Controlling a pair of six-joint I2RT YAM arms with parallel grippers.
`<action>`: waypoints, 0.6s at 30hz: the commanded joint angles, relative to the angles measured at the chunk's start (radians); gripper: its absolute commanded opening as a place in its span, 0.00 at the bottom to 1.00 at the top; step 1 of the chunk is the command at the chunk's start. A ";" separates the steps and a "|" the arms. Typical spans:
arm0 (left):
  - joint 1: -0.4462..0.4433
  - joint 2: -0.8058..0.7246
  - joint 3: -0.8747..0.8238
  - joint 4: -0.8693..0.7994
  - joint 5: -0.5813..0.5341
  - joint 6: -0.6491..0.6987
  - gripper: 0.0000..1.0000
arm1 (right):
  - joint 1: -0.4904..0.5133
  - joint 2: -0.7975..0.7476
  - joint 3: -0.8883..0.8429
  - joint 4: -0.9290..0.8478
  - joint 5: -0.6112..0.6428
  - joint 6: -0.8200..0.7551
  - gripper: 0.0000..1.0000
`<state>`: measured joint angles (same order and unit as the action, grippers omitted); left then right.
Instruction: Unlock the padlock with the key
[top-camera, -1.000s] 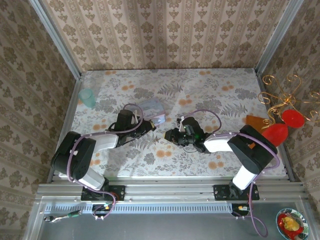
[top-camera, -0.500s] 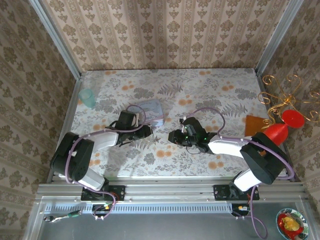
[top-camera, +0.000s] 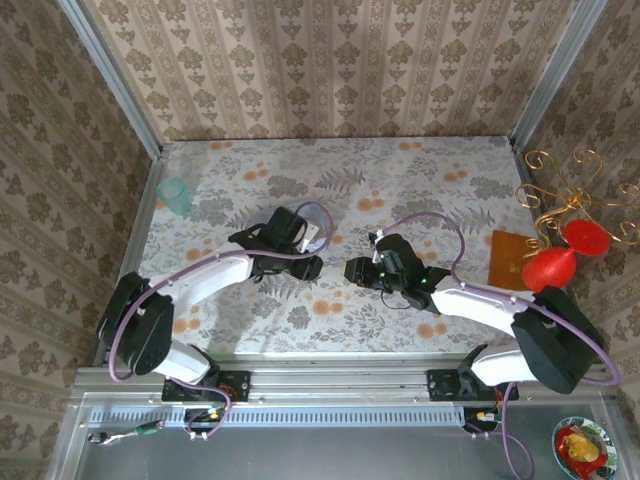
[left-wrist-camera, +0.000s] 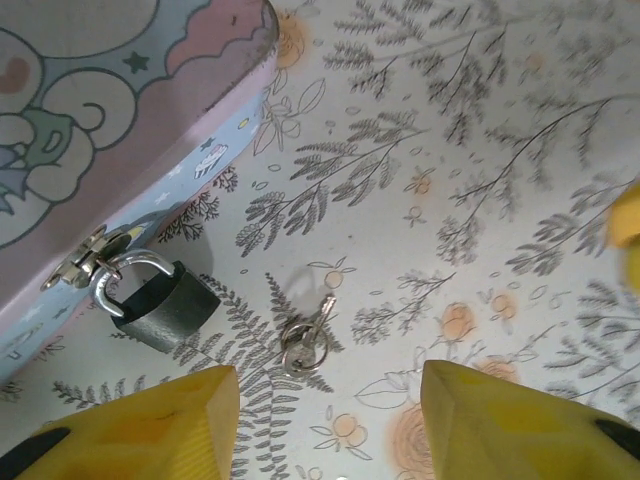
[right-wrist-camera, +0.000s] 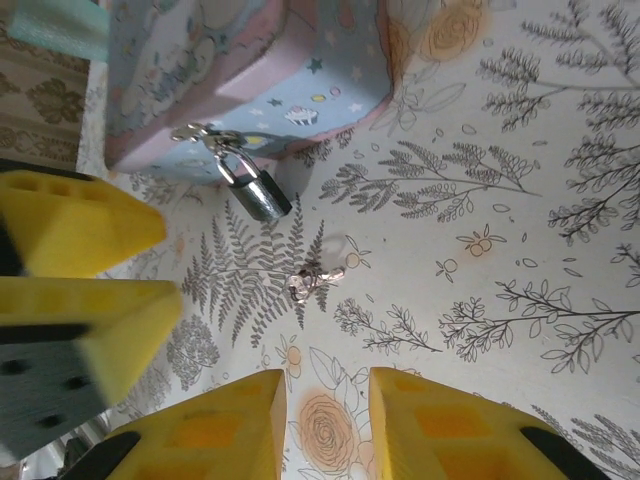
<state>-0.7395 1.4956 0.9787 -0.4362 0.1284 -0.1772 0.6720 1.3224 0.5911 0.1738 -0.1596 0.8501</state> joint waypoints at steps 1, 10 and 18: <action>-0.032 0.077 0.080 -0.166 -0.077 0.109 0.52 | -0.005 -0.067 -0.033 -0.059 0.062 -0.025 0.29; -0.096 0.287 0.242 -0.302 -0.180 0.152 0.48 | -0.021 -0.242 -0.107 -0.093 0.121 -0.010 0.31; -0.085 0.382 0.294 -0.342 -0.150 0.114 0.39 | -0.028 -0.305 -0.137 -0.102 0.133 -0.004 0.33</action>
<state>-0.8341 1.8629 1.2507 -0.7219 -0.0216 -0.0559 0.6498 1.0313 0.4671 0.0952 -0.0582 0.8402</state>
